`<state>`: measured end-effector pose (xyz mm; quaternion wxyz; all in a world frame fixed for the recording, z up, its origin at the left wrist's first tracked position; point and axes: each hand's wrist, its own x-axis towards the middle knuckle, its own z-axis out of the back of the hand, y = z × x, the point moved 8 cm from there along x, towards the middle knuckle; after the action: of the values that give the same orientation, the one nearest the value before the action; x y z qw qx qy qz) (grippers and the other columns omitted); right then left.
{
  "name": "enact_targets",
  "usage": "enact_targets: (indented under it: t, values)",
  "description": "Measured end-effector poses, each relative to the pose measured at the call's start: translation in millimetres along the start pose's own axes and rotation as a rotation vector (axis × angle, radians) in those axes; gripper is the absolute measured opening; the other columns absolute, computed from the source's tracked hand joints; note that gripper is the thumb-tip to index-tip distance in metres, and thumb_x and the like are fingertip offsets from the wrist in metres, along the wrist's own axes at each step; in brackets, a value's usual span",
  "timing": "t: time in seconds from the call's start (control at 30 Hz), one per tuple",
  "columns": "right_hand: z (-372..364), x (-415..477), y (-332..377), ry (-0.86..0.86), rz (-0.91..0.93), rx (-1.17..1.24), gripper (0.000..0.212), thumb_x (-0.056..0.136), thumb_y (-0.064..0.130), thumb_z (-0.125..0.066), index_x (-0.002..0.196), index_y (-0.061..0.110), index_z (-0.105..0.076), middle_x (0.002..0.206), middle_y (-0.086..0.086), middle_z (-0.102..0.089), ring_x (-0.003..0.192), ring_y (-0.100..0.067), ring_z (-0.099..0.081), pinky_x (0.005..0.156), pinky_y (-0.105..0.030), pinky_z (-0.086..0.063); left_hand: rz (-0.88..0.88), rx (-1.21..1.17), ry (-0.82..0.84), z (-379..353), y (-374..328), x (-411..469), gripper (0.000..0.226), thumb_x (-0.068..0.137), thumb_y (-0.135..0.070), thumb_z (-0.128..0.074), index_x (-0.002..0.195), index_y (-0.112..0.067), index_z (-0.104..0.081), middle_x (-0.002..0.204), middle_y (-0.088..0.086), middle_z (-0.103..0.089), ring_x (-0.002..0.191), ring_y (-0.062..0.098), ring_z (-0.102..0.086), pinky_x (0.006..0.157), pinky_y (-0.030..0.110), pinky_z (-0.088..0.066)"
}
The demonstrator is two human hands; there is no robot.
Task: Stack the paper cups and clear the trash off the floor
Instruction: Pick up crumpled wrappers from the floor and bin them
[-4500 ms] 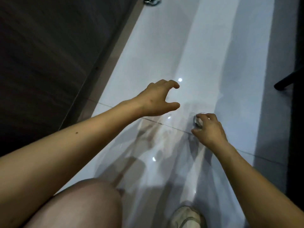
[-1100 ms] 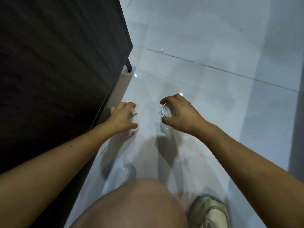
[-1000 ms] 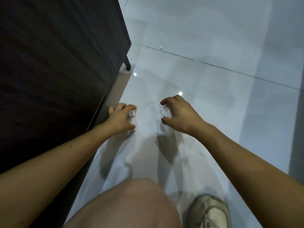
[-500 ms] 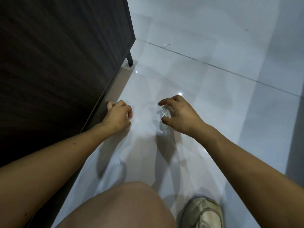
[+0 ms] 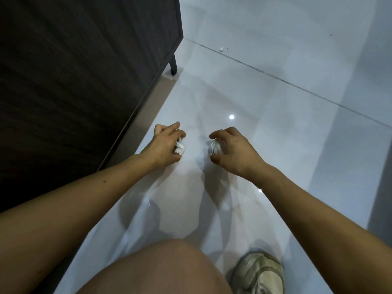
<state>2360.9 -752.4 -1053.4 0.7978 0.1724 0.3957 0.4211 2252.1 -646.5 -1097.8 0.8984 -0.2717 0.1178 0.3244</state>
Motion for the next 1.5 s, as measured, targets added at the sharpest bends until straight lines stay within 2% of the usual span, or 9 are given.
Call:
enact_targets:
  t: [0.13,0.27,0.4,0.77,0.87,1.0,1.17,1.33,1.5]
  values:
    - [-3,3,1,0.004,0.005,-0.014,0.049,0.082,0.016,-0.062,0.129,0.019,-0.047,0.13,-0.005,-0.043,0.112,-0.026,-0.051,0.092,-0.03,-0.043,-0.023,0.041,-0.116,6,4,-4,0.032,0.084,-0.012,-0.061,0.115,-0.015,-0.059,0.142,0.001,-0.041,0.126,0.031,-0.022,0.099,0.019,-0.016]
    - [-3,6,4,0.005,0.022,-0.016,0.049,0.082,0.016,-0.061,0.129,0.02,-0.047,0.13,-0.004,-0.043,0.112,-0.025,-0.051,0.091,-0.028,-0.042,0.015,0.042,-0.123,-1,6,-5,0.022,0.083,-0.01,-0.061,0.104,-0.014,-0.062,0.131,0.002,-0.046,0.133,0.035,-0.02,0.109,0.032,-0.012]
    - [5,10,10,-0.017,0.058,-0.011,0.048,0.082,0.016,-0.062,0.128,0.019,-0.047,0.13,-0.004,-0.043,0.112,-0.025,-0.051,0.089,-0.026,-0.041,-0.014,-0.008,-0.163,12,1,-3,0.022,0.078,-0.006,-0.064,0.099,-0.014,-0.066,0.119,0.002,-0.054,0.122,0.031,-0.037,0.094,0.016,-0.017]
    - [157,15,83,-0.294,0.24,-0.036,0.045,0.081,0.018,-0.062,0.125,0.02,-0.05,0.127,0.001,-0.044,0.111,-0.015,-0.05,0.084,-0.019,-0.035,-0.211,-0.055,-0.35,154,-107,20,0.033,0.079,-0.005,-0.059,0.11,-0.016,-0.063,0.132,-0.002,-0.048,0.127,0.028,-0.03,0.098,0.017,-0.021]
    - [214,-5,108,-0.319,0.243,-0.03,0.045,0.081,0.016,-0.063,0.124,0.02,-0.051,0.126,0.002,-0.045,0.106,-0.009,-0.048,0.084,-0.018,-0.033,-0.187,-0.082,-0.409,214,-142,12,0.033,0.079,-0.005,-0.057,0.109,-0.017,-0.063,0.131,-0.003,-0.049,0.125,0.027,-0.031,0.093,0.014,-0.018]
    - [287,-54,161,-0.271,0.223,-0.044,0.044,0.08,0.016,-0.065,0.122,0.021,-0.053,0.124,0.004,-0.046,0.104,-0.006,-0.046,0.085,-0.014,-0.031,-0.171,-0.093,-0.341,297,-189,-28,0.033,0.076,-0.01,-0.059,0.107,-0.022,-0.063,0.128,-0.007,-0.05,0.12,0.027,-0.037,0.095,0.015,-0.018]
    - [389,-135,271,-0.189,0.251,-0.04,0.043,0.079,0.016,-0.065,0.12,0.022,-0.054,0.121,0.006,-0.046,0.104,-0.008,-0.047,0.083,-0.011,-0.03,-0.123,-0.094,-0.307,452,-246,-104,0.032,0.075,-0.013,-0.063,0.105,-0.023,-0.064,0.128,-0.006,-0.051,0.122,0.022,-0.04,0.096,0.016,-0.016]
    - [513,-201,392,-0.19,0.334,-0.073,0.044,0.081,0.019,-0.065,0.122,0.022,-0.053,0.126,0.005,-0.045,0.112,-0.013,-0.049,0.088,-0.013,-0.031,-0.074,-0.064,-0.316,628,-305,-174,0.039,0.066,-0.021,-0.051,0.102,-0.018,-0.066,0.126,-0.001,-0.054,0.12,0.016,-0.047,0.096,0.017,-0.014]
    - [610,-245,493,-0.189,0.415,-0.092,0.043,0.08,0.019,-0.066,0.122,0.02,-0.054,0.125,0.003,-0.045,0.103,-0.009,-0.046,0.082,-0.01,-0.027,-0.023,-0.085,-0.411,759,-358,-230,0.033,0.075,-0.007,-0.063,0.105,-0.019,-0.064,0.126,-0.004,-0.052,0.116,0.013,-0.046,0.097,0.015,-0.015]
